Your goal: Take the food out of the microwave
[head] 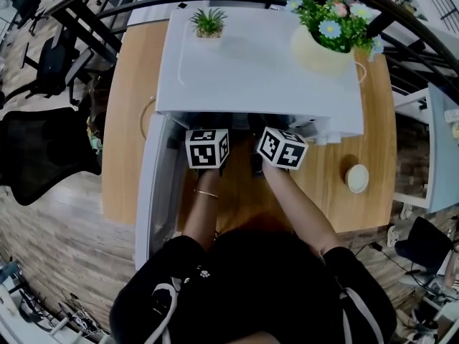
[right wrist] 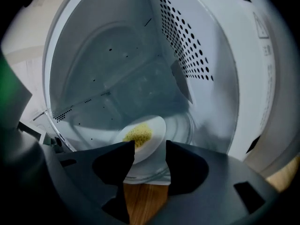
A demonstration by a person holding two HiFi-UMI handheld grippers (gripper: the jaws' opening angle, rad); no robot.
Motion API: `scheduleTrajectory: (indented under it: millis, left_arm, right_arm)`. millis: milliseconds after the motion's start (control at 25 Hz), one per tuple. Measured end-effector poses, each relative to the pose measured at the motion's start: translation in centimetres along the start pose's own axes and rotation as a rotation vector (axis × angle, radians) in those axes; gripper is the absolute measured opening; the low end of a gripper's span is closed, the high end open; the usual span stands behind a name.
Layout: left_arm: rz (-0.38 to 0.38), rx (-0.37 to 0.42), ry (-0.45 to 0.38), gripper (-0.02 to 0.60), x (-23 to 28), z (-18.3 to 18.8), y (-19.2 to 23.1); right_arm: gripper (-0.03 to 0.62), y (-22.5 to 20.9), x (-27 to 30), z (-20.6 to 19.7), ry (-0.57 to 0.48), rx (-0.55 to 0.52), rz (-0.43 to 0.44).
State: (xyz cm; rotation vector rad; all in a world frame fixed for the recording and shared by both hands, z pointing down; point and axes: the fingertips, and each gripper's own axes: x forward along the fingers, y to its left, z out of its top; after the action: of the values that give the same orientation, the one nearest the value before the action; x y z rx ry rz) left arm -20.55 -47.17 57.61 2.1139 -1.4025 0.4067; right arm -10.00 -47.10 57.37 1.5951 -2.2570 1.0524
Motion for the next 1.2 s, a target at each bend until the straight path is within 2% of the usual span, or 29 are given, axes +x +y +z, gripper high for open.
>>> scheduleTrajectory:
  millis: [320, 720, 1200]
  left_arm:
    - [-0.017, -0.014, -0.003, 0.158, 0.2, 0.1, -0.3]
    - [-0.039, -0.043, -0.026, 0.158, -0.9, -0.3, -1.4]
    - [-0.063, -0.046, -0.05, 0.158, -4.0, -2.0, -3.3]
  right_arm:
    - [0.181, 0.7, 0.6, 0.2, -0.01, 0.017, 0.064]
    - [0.181, 0.7, -0.9, 0.3, -0.01, 0.011, 0.071]
    - [0.181, 0.6, -3.9, -2.0, 0.008, 0.037, 0.079]
